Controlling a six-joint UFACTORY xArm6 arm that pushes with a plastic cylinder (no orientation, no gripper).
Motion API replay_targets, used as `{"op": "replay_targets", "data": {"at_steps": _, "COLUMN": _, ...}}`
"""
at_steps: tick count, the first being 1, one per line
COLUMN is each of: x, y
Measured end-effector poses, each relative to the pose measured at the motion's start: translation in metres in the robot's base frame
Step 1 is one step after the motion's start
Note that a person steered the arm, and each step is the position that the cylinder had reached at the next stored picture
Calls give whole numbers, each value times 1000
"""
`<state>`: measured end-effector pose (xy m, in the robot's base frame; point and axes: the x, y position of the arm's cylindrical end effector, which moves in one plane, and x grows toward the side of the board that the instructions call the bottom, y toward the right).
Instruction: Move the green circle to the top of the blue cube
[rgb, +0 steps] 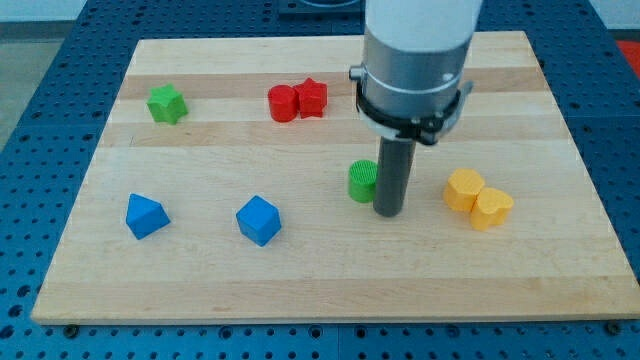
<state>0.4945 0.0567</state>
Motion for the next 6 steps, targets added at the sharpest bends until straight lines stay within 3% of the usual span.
{"op": "replay_targets", "data": {"at_steps": 2, "x": -19, "y": -39}}
{"op": "replay_targets", "data": {"at_steps": 4, "x": -43, "y": 8}}
{"op": "replay_targets", "data": {"at_steps": 6, "x": -47, "y": -125}}
